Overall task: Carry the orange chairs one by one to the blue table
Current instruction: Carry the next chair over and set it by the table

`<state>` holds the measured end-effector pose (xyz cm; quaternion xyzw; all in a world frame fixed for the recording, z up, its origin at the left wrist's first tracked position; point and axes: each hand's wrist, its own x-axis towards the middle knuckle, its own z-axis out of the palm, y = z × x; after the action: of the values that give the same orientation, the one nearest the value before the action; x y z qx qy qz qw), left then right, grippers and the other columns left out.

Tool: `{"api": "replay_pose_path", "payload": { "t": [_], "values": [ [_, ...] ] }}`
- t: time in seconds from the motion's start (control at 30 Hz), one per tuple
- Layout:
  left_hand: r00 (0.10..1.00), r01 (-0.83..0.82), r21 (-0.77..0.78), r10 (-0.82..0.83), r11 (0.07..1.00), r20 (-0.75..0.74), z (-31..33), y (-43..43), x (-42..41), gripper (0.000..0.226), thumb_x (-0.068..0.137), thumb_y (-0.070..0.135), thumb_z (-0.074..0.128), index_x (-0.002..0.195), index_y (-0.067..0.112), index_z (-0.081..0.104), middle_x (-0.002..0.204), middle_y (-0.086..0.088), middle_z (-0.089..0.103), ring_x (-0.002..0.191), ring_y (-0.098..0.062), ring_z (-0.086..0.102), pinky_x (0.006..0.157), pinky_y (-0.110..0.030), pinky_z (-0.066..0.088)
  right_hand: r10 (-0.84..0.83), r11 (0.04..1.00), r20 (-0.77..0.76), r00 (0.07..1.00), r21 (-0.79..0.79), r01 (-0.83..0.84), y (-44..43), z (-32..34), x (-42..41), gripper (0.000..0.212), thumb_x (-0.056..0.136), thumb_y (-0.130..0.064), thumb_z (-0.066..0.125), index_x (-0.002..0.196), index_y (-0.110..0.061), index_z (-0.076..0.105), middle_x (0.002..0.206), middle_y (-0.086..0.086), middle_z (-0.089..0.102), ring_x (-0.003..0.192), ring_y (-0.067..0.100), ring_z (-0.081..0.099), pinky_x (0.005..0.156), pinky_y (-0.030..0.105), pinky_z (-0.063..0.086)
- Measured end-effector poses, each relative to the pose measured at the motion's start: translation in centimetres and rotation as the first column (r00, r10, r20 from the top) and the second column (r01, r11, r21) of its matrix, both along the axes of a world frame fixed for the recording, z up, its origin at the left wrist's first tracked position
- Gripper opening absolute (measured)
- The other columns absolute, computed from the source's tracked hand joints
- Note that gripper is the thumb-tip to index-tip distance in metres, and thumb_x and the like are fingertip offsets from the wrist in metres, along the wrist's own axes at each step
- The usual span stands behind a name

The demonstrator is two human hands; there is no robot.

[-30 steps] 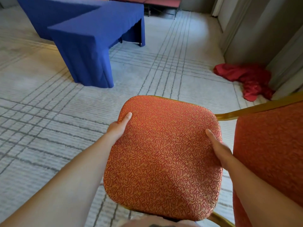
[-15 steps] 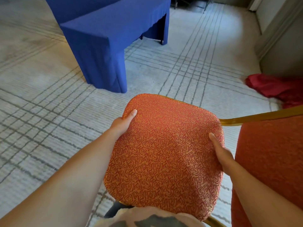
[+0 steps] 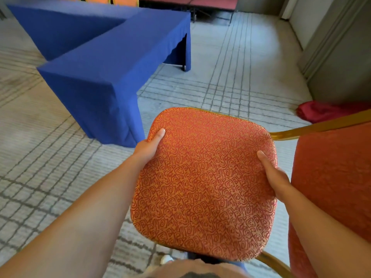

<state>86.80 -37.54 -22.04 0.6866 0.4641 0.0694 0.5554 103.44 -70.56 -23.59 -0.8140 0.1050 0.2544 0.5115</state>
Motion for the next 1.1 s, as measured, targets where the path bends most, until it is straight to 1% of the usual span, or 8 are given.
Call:
{"api": "replay_pose_path", "payload": {
  "t": [0.07,0.17,0.27,0.37,0.6,0.77,0.93,1.1],
  "values": [
    [1.0,0.014,-0.022,-0.014,1.0,0.0,-0.7,1.7,2.8,0.083,0.081,0.075,0.049,0.133,0.012,0.057,0.136,-0.013,0.056,0.126,-0.029,0.053,0.11,-0.037,0.038,0.008,1.0,-0.019,1.0,-0.004,-0.008,1.9,-0.3,2.7,0.12,0.051,-0.092,0.059,0.141,-0.013,0.049,0.138,0.015,0.055,0.126,0.035,0.051,0.107,0.048,0.04],
    [1.0,0.007,-0.051,-0.008,0.999,-0.028,-1.8,4.7,7.9,0.084,0.08,0.075,0.049,0.133,0.011,0.057,0.136,-0.014,0.057,0.126,-0.029,0.053,0.108,-0.035,0.038,0.007,1.0,-0.031,0.999,0.0,-0.007,5.2,-1.2,7.7,0.11,0.06,-0.088,0.059,0.141,-0.013,0.049,0.139,0.015,0.055,0.126,0.035,0.051,0.108,0.049,0.04],
    [0.999,0.007,-0.082,-0.011,0.997,-0.039,-2.5,8.3,14.3,0.101,0.067,0.087,0.05,0.132,0.011,0.058,0.133,-0.012,0.06,0.121,-0.029,0.056,0.108,-0.04,0.04,0.003,1.0,-0.041,0.999,-0.015,-0.004,8.7,-2.2,14.4,0.102,0.069,-0.081,0.059,0.141,-0.01,0.048,0.139,0.016,0.054,0.127,0.035,0.05,0.106,0.047,0.039],
    [0.998,-0.003,-0.099,-0.003,0.995,-0.062,-2.6,12.2,21.9,0.117,0.054,0.095,0.048,0.134,0.011,0.057,0.135,-0.012,0.058,0.122,-0.03,0.055,0.109,-0.043,0.04,0.01,1.0,-0.047,0.999,-0.023,-0.011,12.3,-1.8,22.4,0.101,0.069,-0.081,0.06,0.139,-0.009,0.05,0.137,0.016,0.055,0.125,0.035,0.052,0.104,0.045,0.04],
    [0.995,-0.012,-0.076,0.004,0.997,-0.1,-1.8,18.1,36.0,0.093,0.076,0.081,0.045,0.132,0.007,0.057,0.131,-0.018,0.058,0.119,-0.035,0.054,0.105,-0.043,0.04,0.045,0.996,-0.051,0.998,-0.068,-0.049,19.0,-0.6,37.7,0.105,0.063,-0.085,0.06,0.136,-0.01,0.054,0.132,0.016,0.059,0.12,0.034,0.055,0.103,0.045,0.043],
    [0.991,-0.015,-0.06,0.007,0.998,-0.132,-1.6,23.0,44.2,0.09,0.077,0.08,0.045,0.129,0.007,0.059,0.129,-0.018,0.06,0.118,-0.033,0.056,0.098,-0.037,0.04,0.041,0.997,-0.1,0.994,-0.066,-0.048,23.6,-1.7,45.2,0.108,0.061,-0.087,0.059,0.136,-0.009,0.053,0.133,0.016,0.058,0.12,0.036,0.054,0.105,0.048,0.042],
    [0.992,0.007,-0.061,-0.014,0.998,-0.124,-2.7,27.8,52.3,0.096,0.073,0.083,0.049,0.129,0.006,0.06,0.129,-0.018,0.06,0.119,-0.033,0.056,0.105,-0.041,0.042,0.011,0.997,-0.114,0.993,-0.073,-0.019,27.7,-3.3,52.4,0.128,0.036,-0.098,0.057,0.131,-0.011,0.058,0.126,0.014,0.062,0.115,0.034,0.058,0.104,0.048,0.044],
    [0.991,0.042,-0.058,-0.049,0.997,-0.125,-4.0,34.6,62.8,0.092,0.076,0.08,0.049,0.129,0.005,0.059,0.131,-0.019,0.058,0.121,-0.033,0.055,0.105,-0.039,0.041,-0.035,0.996,-0.109,0.993,-0.087,0.025,33.9,-4.7,61.7,0.13,0.033,-0.099,0.055,0.128,-0.01,0.061,0.122,0.015,0.065,0.111,0.034,0.06,0.103,0.047,0.046]
  ]
}}
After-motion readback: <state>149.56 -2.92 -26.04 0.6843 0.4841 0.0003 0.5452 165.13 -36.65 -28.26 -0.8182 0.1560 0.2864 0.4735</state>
